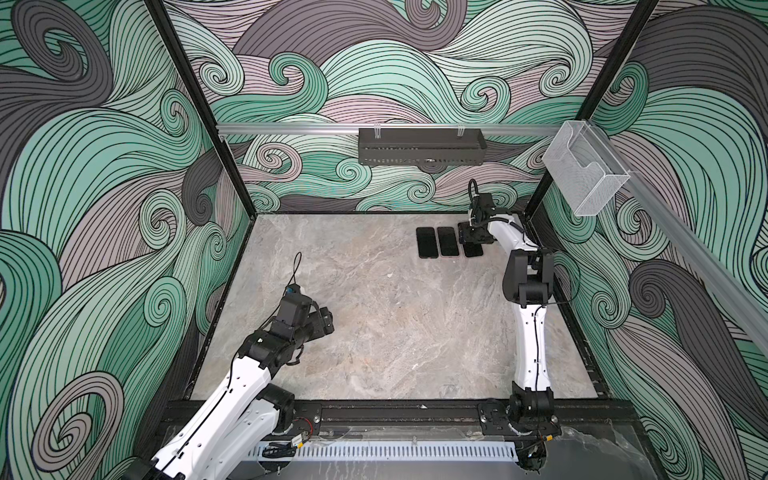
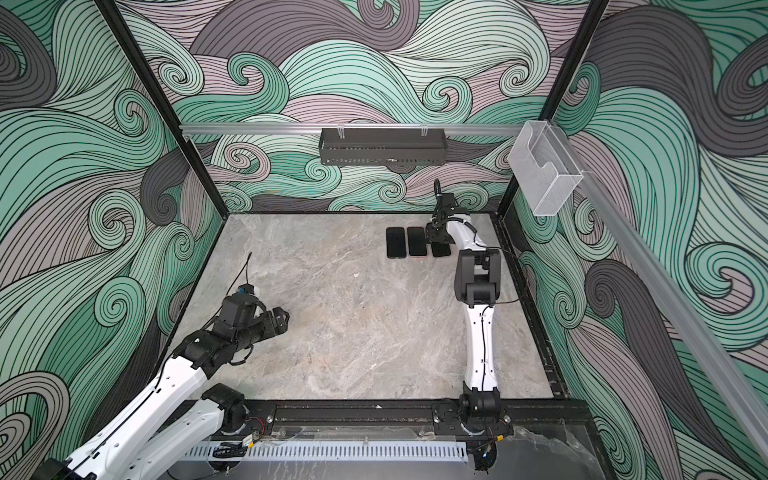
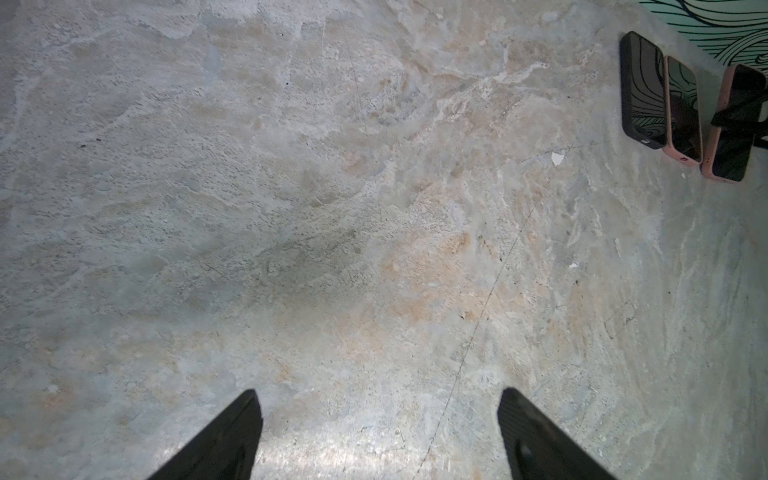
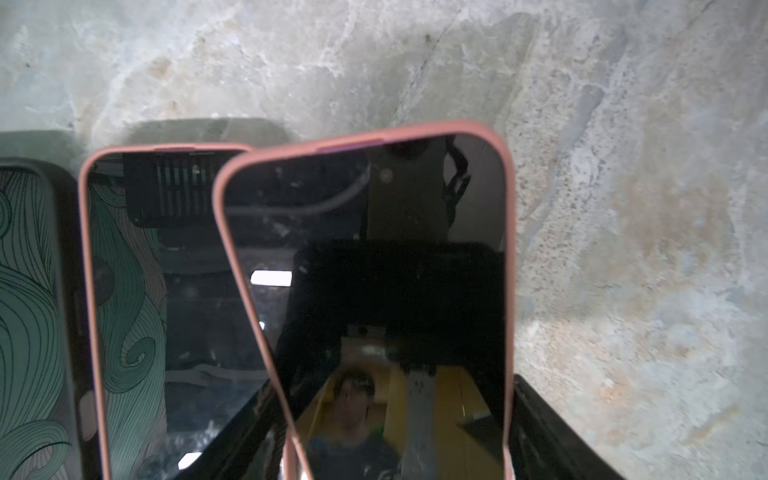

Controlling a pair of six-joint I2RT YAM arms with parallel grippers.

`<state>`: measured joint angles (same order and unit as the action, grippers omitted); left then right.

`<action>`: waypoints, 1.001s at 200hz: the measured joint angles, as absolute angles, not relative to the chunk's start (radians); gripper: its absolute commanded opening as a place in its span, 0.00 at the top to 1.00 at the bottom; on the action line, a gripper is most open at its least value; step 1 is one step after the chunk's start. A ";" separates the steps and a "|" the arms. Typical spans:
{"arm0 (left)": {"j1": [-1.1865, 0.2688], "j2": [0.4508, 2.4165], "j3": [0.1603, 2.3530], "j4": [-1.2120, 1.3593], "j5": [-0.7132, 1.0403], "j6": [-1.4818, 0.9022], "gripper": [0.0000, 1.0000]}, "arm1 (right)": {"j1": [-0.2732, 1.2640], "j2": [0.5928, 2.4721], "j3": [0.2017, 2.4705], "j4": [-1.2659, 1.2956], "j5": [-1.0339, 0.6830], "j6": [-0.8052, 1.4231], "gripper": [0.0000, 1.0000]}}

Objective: Put the phone into the phone case
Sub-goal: 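Lower the cased phone next to the pink-cased phone and open the right gripper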

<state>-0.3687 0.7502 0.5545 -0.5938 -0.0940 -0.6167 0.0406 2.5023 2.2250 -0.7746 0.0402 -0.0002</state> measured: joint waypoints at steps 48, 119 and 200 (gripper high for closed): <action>-0.369 0.762 0.574 -0.594 -0.094 -0.609 0.09 | 0.038 2.519 2.229 -0.786 0.025 0.004 0.62; -0.369 0.771 0.574 -0.595 -0.094 -0.609 0.09 | 0.028 2.542 2.260 -0.799 0.001 0.036 0.55; -0.369 0.771 0.574 -0.595 -0.092 -0.609 0.09 | 0.022 2.569 2.289 -0.802 -0.001 0.072 0.44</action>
